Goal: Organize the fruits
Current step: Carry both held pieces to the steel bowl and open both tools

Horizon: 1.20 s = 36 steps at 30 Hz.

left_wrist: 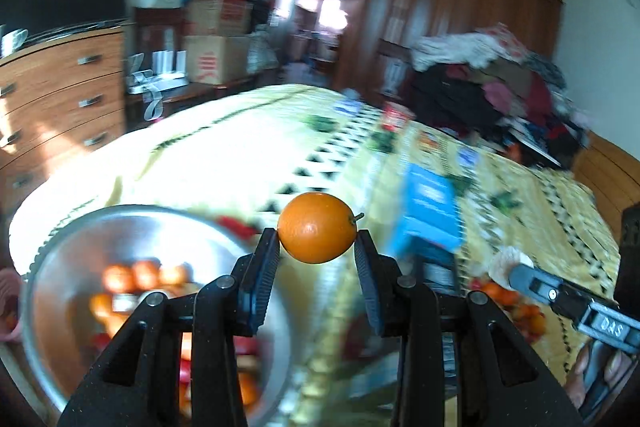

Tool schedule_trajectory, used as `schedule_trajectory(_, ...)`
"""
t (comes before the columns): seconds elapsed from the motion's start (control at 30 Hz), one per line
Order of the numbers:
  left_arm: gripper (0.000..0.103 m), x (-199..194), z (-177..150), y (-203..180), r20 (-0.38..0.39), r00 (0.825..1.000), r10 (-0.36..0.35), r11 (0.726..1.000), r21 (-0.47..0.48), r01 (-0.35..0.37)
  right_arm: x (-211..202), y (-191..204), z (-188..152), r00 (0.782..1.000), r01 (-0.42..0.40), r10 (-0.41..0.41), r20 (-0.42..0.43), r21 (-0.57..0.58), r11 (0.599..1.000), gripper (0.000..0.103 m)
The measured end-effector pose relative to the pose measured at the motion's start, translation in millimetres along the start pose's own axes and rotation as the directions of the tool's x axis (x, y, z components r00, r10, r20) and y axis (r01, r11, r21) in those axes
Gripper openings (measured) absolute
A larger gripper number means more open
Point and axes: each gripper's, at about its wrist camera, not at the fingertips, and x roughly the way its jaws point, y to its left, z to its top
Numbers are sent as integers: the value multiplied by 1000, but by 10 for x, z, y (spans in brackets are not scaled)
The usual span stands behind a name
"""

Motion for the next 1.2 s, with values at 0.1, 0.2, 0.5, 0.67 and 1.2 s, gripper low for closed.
schedule_trajectory(0.1,40,23,-18,491,-30,995,92,995,-45,-93,432,425,-16,996,-59,57,-66,-26,998,38)
schedule_trajectory(0.2,40,185,-157,915,-122,981,149,982,-99,-161,833,869,-99,986,-103,93,-138,-67,992,38)
schedule_trajectory(0.5,40,365,-513,1317,-245,960,134,975,-142,-172,1429,1298,-235,956,-136,110,-273,-81,987,38)
schedule_trajectory(0.67,40,395,-498,1314,-258,960,111,978,-144,-152,1510,1382,-223,951,-127,99,-292,-78,989,38)
schedule_trajectory(1.2,66,-186,-92,825,-36,997,67,991,-114,-70,-166,1003,-276,990,95,-77,116,-160,983,80)
